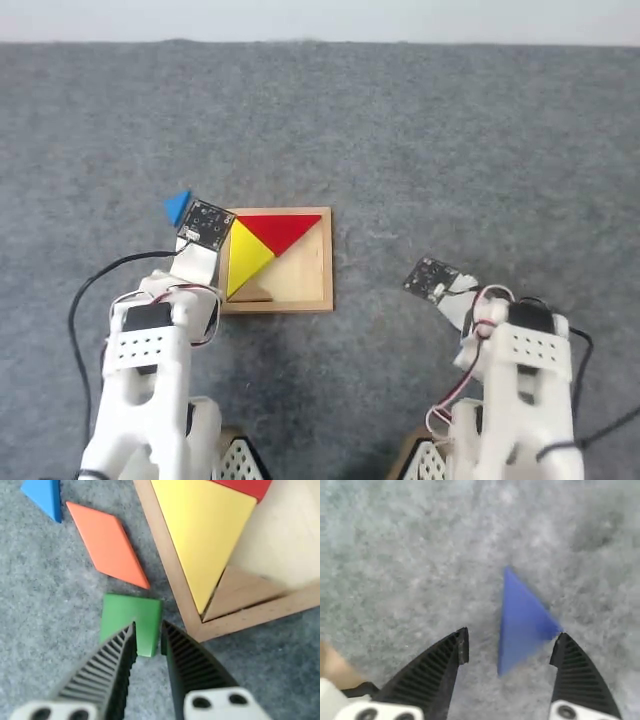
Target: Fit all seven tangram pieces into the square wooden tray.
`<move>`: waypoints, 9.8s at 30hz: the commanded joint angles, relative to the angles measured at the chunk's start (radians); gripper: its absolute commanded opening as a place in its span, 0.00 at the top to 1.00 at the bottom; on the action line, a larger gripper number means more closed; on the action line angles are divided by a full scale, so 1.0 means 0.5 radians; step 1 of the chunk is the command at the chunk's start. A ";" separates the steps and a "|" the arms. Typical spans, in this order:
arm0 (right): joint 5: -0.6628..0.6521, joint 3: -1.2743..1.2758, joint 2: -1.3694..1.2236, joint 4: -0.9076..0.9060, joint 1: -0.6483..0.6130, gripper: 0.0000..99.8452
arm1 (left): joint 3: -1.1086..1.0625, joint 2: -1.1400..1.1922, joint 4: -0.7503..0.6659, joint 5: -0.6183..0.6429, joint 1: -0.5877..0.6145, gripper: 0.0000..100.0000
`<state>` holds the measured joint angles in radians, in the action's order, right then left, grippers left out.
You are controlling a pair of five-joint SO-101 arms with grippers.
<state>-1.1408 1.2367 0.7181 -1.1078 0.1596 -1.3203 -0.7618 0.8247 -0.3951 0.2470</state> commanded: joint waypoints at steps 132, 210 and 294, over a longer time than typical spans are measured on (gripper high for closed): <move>1.359 -1.359 -1.217 0.081 -0.729 0.88 | 0.008 -0.052 -0.040 -0.034 0.015 0.92; 2.615 -2.259 -1.656 -0.514 -1.425 0.89 | 0.008 -0.052 -0.037 -0.034 0.052 0.92; 1.203 -1.590 -1.459 0.784 -1.745 0.99 | 0.204 -0.074 -0.101 0.549 0.525 0.92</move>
<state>-0.6176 0.4634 -0.0614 -0.7948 -0.7027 -1.2712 -0.7679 0.7956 -0.1649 0.5002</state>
